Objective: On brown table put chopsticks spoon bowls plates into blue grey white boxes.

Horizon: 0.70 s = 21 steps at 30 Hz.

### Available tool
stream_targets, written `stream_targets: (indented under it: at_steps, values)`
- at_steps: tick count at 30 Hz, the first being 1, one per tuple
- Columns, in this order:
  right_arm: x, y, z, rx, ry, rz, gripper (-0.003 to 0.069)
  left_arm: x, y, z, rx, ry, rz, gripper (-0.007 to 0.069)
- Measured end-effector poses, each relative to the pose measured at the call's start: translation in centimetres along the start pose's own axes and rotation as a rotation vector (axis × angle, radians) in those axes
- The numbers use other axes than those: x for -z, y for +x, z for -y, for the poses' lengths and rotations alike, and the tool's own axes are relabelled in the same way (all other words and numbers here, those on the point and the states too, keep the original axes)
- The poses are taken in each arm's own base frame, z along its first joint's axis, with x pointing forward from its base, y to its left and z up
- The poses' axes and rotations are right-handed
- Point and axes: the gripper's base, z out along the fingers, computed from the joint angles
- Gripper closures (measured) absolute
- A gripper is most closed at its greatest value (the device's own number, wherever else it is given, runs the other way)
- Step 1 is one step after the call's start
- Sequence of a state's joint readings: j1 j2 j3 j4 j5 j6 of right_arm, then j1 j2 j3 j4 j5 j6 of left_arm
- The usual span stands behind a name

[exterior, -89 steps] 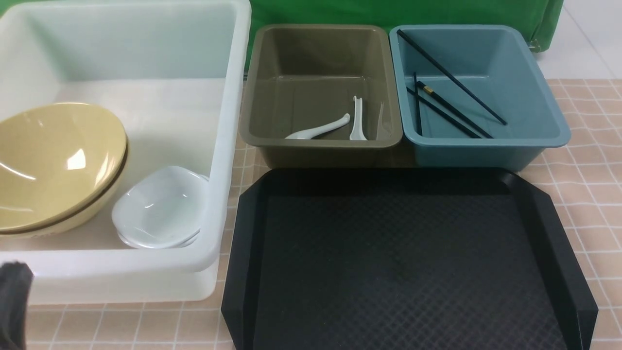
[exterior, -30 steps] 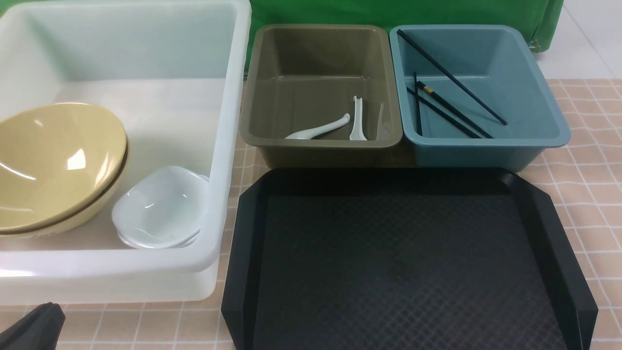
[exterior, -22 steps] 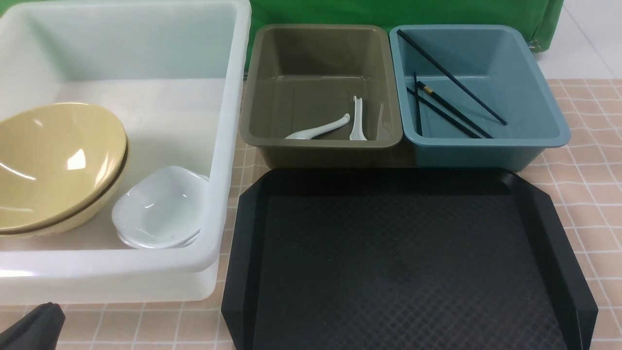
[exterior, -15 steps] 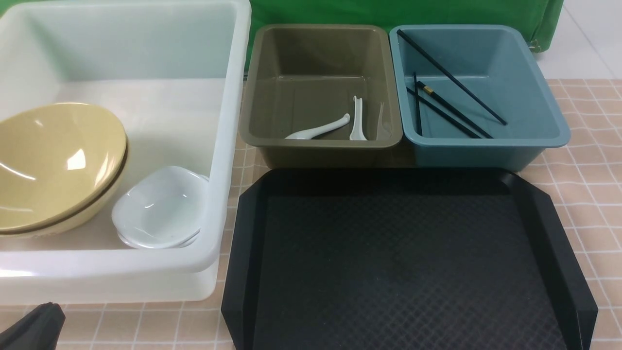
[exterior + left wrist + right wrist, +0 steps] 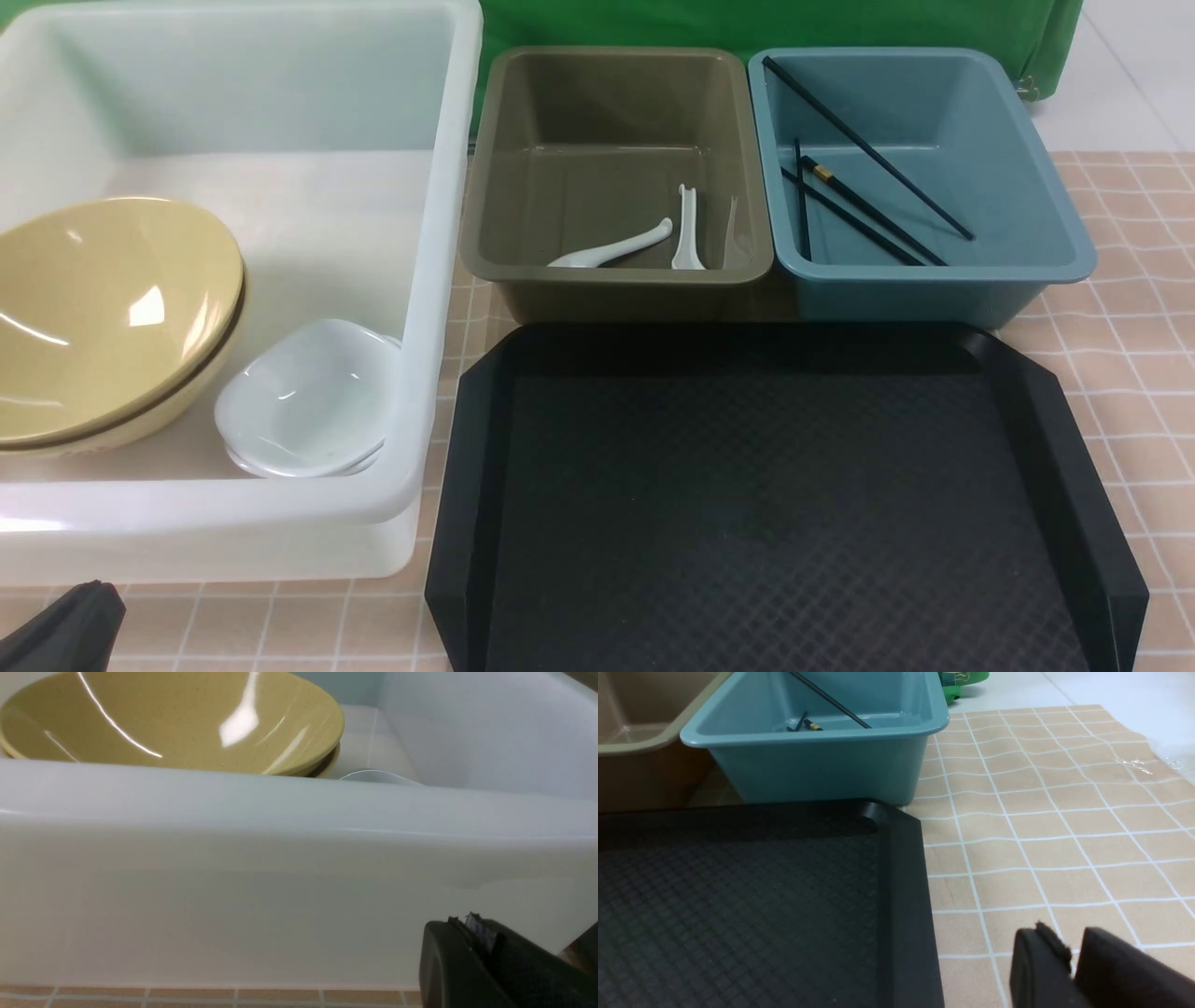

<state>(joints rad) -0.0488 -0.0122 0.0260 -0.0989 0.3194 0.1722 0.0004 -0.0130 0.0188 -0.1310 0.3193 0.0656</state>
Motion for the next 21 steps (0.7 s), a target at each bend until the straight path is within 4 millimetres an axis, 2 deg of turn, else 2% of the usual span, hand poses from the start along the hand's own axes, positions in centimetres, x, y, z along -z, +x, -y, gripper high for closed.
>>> stream_targets:
  at_steps: [21]
  values:
    - [0.00, 0.00, 0.00, 0.000, 0.000, 0.000, 0.0466, 0.00, 0.00, 0.00, 0.002, 0.000, 0.000, 0.0635]
